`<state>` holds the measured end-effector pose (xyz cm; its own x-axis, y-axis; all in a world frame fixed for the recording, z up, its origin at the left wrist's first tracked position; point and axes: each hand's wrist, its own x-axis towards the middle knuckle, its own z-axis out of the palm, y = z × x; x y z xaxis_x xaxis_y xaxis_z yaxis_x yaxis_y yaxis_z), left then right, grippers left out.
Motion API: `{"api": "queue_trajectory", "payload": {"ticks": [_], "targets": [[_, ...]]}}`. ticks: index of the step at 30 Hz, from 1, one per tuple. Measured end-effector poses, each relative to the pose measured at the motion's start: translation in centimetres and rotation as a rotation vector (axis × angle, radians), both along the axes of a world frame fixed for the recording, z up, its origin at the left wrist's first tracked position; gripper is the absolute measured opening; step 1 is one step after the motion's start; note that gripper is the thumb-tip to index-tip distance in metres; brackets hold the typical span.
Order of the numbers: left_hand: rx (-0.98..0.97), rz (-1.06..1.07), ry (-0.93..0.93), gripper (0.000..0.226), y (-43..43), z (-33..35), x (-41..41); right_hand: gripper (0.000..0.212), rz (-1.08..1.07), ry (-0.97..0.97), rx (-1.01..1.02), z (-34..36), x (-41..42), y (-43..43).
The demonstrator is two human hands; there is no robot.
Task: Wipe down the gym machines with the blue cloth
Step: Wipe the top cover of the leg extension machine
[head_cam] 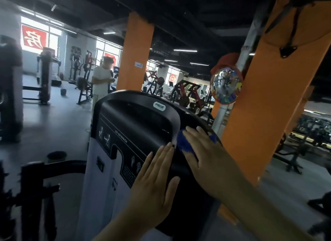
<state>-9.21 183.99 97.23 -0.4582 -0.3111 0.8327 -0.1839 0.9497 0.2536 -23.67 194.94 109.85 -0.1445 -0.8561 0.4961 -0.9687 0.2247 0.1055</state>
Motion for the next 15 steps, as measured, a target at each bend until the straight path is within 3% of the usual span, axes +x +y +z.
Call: {"api": "queue_trajectory", "payload": {"ticks": [8, 15], "targets": [[-0.077, -0.001, -0.074, 0.066, -2.0, 1.8, 0.4, 0.059, -0.073, -0.196, 0.052, 4.8, -1.9, -6.0], [-0.203, -0.104, -0.060, 0.057, -9.3, 5.5, -0.2, 0.059, -0.192, -0.231, 0.034, 3.7, -1.4, -4.2]]}}
